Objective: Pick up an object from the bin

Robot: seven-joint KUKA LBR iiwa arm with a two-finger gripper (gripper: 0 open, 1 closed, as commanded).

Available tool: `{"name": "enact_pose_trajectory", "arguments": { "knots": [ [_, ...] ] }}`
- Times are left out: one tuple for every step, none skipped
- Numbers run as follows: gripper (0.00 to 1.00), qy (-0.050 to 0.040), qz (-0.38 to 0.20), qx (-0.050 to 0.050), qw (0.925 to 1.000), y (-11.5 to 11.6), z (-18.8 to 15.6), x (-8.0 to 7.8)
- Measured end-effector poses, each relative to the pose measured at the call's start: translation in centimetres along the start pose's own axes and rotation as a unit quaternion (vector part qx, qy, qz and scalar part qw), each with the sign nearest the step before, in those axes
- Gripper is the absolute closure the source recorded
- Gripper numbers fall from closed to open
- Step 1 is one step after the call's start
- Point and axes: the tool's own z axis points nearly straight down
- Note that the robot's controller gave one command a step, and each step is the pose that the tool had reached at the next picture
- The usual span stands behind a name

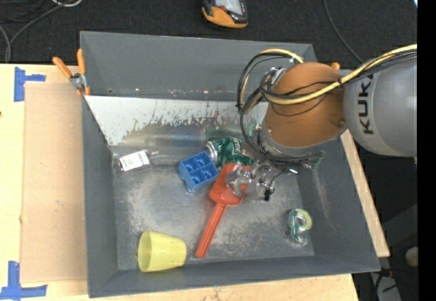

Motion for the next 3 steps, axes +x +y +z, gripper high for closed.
{"name": "enact_pose_trajectory", "arguments": {
  "knots": [
    [1.00, 0.0003, -0.034, -0.002, 0.9994, -1.2, 5.3, -0.1],
    [1.00, -0.0037, -0.115, 0.005, 0.9933, -3.2, 0.5, -1.8],
    [1.00, -0.0004, -0.087, -0.004, 0.9962, -3.1, -10.4, -1.8]
  ]
}}
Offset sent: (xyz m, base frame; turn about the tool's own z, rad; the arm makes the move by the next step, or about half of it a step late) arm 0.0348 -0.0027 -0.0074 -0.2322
